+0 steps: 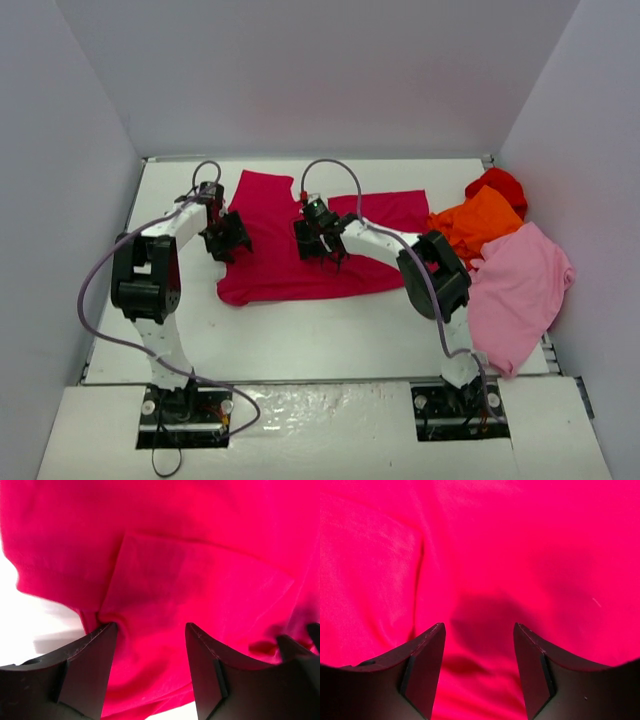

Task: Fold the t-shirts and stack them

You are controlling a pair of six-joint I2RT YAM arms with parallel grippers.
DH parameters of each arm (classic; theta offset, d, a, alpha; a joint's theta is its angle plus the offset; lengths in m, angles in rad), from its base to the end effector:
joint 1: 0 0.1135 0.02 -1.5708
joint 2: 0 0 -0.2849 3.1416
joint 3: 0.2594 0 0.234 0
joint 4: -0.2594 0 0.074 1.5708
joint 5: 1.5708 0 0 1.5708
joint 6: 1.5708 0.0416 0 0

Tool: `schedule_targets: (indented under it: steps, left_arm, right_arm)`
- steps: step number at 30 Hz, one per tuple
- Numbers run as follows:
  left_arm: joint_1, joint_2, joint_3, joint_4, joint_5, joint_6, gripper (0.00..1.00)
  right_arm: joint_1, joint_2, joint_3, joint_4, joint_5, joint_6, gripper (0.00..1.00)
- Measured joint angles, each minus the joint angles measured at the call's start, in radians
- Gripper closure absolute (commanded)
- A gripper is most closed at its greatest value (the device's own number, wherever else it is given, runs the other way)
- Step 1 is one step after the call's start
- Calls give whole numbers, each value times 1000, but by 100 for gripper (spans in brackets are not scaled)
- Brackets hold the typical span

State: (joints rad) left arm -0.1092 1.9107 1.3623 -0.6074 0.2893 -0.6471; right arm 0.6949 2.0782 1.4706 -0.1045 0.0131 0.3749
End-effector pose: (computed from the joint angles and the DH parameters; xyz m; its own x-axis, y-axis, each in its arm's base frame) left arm 0.3816 -0.0538 0.2112 -0.8577 -0.4872 -0.1643 -0.3738 0.8103 -0.4514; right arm 0.3582 0.2979 0.2071 -0.6987 -0.1058 -0.7076 -0.4049 0.8738 0.2692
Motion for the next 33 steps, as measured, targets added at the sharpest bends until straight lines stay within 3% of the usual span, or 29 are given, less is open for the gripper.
schedule_targets:
  steps: [9, 14, 17, 19, 21, 28, 33]
  left_arm:
    - [0, 8, 72, -9, -31, 12, 47]
    - [0, 11, 71, -15, -36, 18, 47]
    - [0, 11, 57, -5, -29, 15, 48]
    - [-1, 10, 30, 23, -7, 3, 48]
    - [-8, 9, 5, 38, 10, -14, 48]
    - [-142, -35, -20, 107, 39, -97, 60]
    - [-226, 2, -18, 200, 78, -145, 62]
  right_arm:
    - [0, 129, 201, -2, -80, -10, 47]
    - [0, 144, 247, -30, -49, -32, 48]
    - [-5, 105, 189, -45, 40, -53, 62]
    - [-22, 57, 123, -69, 87, -60, 89]
    - [-61, -1, 59, -92, 120, -61, 99]
    - [-268, -144, -37, -117, 218, -55, 100]
    - [-303, -139, -39, -132, 242, -59, 100]
